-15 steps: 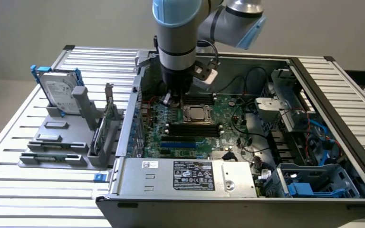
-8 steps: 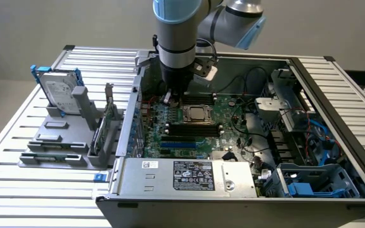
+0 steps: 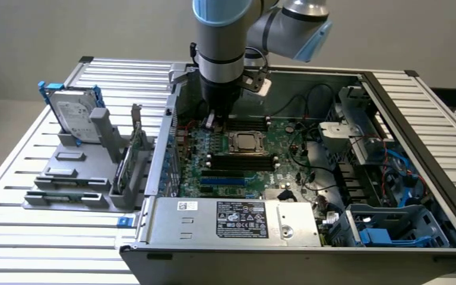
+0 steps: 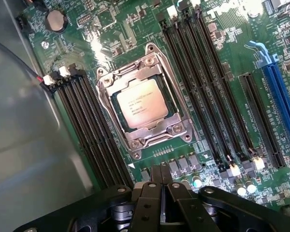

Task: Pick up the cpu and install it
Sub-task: 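Install the first cpu locking lever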

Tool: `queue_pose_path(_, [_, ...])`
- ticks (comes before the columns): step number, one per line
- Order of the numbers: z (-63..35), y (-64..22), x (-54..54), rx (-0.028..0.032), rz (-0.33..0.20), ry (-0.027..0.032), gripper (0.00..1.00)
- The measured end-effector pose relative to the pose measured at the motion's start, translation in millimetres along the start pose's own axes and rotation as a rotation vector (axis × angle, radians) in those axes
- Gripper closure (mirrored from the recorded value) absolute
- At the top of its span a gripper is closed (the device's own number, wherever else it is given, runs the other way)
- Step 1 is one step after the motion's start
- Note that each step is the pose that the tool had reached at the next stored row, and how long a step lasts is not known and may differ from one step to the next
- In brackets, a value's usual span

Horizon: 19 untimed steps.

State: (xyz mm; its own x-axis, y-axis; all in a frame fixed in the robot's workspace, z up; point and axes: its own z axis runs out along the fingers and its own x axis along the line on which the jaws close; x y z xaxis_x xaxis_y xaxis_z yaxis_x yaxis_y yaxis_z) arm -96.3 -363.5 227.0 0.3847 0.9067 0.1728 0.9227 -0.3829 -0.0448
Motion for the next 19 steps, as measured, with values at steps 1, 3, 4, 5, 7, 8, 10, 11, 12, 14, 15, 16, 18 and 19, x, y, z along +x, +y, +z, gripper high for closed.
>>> queue_pose_path(1, [0.1, -0.2, 0.4, 0.0005, -0.010, -0.0033, 0.89])
queue_pose_path(3, [0.3, -0.5, 1.2, 0.0016, -0.031, -0.0103, 0.89])
queue_pose_path(4, [0.3, -0.7, 1.5, 0.0021, -0.041, -0.0138, 0.89])
queue_pose_path(5, [0.4, -0.8, 1.8, 0.0026, -0.051, -0.0171, 0.89])
queue_pose_path(7, [0.4, -1.0, 2.3, 0.0033, -0.072, -0.0223, 0.89])
queue_pose_path(8, [0.5, -1.1, 2.6, 0.0034, -0.084, -0.0247, 0.89])
queue_pose_path(10, [0.6, -1.4, 3.1, 0.0032, -0.105, -0.0285, 0.89])
queue_pose_path(11, [0.7, -1.5, 3.3, 0.0026, -0.116, -0.0303, 0.89])
queue_pose_path(12, [0.7, -1.5, 3.5, 0.0016, -0.127, -0.0324, 0.89])
queue_pose_path(14, [0.8, -1.6, 3.7, -0.0008, -0.150, -0.0375, 0.89])
queue_pose_path(15, [0.8, -1.6, 3.8, -0.0014, -0.162, -0.0410, 0.89])
queue_pose_path(16, [0.8, -1.6, 3.8, -0.0019, -0.173, -0.0449, 0.89])
queue_pose_path(18, [0.8, -1.7, 3.8, -0.0028, -0.197, -0.0570, 0.89])
queue_pose_path(19, [0.9, -1.7, 3.8, -0.0035, -0.208, -0.0637, 0.89])
